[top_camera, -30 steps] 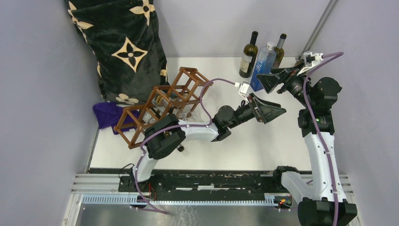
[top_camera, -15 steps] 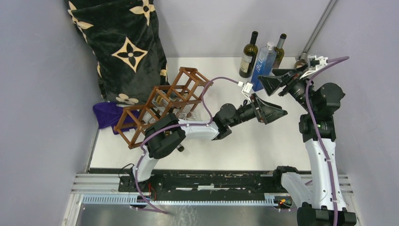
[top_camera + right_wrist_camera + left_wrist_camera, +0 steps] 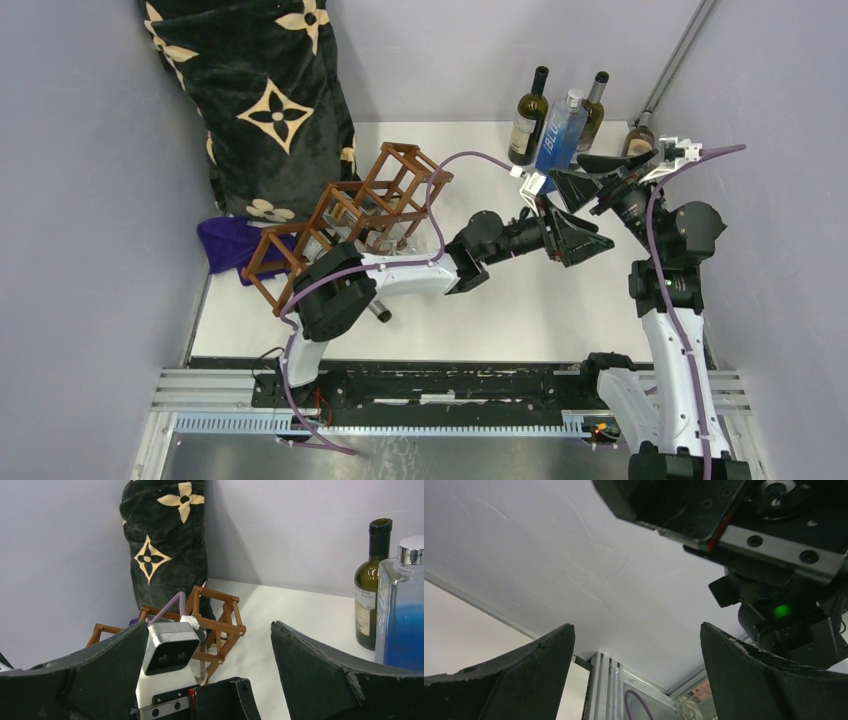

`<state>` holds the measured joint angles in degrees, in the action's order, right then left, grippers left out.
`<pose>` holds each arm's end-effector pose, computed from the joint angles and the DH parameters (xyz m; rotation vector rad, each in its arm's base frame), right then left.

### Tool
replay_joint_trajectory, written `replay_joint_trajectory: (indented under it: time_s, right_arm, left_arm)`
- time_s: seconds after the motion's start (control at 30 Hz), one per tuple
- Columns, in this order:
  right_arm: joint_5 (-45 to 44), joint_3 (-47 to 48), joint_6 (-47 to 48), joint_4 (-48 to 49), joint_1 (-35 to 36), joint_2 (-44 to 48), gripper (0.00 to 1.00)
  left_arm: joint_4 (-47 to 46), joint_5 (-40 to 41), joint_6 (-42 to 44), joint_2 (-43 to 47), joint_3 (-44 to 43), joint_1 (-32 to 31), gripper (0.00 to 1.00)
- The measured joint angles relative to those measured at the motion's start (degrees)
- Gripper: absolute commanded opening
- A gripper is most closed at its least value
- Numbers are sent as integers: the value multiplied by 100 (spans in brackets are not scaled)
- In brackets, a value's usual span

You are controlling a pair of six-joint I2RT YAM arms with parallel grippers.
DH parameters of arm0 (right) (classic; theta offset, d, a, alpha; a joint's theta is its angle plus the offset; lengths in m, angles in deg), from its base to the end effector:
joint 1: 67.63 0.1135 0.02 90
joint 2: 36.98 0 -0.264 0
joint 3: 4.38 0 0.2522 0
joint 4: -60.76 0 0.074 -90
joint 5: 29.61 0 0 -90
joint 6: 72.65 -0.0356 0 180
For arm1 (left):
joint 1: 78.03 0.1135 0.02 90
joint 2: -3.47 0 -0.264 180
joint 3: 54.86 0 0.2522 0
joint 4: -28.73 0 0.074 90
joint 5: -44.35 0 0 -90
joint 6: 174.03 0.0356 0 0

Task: Put the wine bottle on the wine rack
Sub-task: Pick up the wine bottle from the center of the board.

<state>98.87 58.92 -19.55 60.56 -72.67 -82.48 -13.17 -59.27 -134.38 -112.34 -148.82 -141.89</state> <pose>0.1735 0.0069 0.4097 -0.1095 1.3830 0.8899 0.2000 -0.4266 0.2945 0.4164 1.4109 -1.8346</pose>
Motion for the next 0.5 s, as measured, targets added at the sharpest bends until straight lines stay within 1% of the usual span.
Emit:
replay_joint_trajectory:
  time_s: [0.17, 0.33, 0.43, 0.5]
  right_arm:
    - [-133, -179, -175, 389, 0, 205, 98]
    - [-411, -459, -380, 776, 0, 391, 98]
    - [-428, -326, -439, 809, 0, 131, 98]
    - [-380, 4, -361, 581, -39, -153, 98]
  left_arm:
    - [238, -264, 280, 57, -229, 46, 100]
    - [334, -455, 345, 63, -286, 168, 100]
    - [319, -479, 345, 63, -286, 273, 100]
    - [310, -546, 348, 63, -275, 343, 100]
